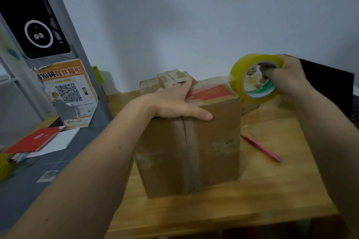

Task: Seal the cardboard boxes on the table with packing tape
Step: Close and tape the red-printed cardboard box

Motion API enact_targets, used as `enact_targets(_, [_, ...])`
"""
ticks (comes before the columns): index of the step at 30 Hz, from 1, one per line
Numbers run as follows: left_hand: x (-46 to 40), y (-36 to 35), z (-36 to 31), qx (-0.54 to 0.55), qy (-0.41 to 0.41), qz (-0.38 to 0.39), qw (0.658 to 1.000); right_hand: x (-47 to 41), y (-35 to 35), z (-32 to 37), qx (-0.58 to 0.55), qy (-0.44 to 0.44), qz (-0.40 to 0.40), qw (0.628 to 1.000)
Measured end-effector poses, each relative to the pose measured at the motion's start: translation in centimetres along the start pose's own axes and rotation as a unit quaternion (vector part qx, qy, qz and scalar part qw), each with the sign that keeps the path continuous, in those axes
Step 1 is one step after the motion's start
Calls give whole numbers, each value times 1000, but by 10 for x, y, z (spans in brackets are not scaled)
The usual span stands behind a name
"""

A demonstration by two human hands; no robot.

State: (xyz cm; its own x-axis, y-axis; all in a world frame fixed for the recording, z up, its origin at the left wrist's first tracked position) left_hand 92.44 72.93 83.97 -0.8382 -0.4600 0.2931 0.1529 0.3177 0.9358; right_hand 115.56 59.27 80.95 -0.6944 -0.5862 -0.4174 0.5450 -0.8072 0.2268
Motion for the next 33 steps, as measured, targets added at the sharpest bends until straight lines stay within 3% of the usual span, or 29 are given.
enact_targets(7, [0,3,-4,-35,27,35,998,21,-22,-50,-105,-70,21,992])
enact_targets(11, [1,0,-7,-34,22,16,999,26,-24,-56,-151,-94,12,984])
enact_targets(26, [10,-4,-12,-23,7,-1,1000,46,-20,-51,-170,-175,37,969])
enact_targets(33, [18,2,8,64,-29,-6,997,48,-36,-50,-171,-171,61,968])
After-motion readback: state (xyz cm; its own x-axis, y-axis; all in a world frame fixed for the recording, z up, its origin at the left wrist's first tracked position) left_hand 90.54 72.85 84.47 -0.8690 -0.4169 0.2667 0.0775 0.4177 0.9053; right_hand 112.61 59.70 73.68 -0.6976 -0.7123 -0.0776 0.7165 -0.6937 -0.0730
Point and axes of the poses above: each hand's wrist, its own x-axis away from the middle knuckle, its own y-axis out of the back of the hand, z = x × y, the point moved 1 cm from there along -x, towards the middle knuckle, and after that the axes turned 10 degrees about z, right-handed, at the moved point
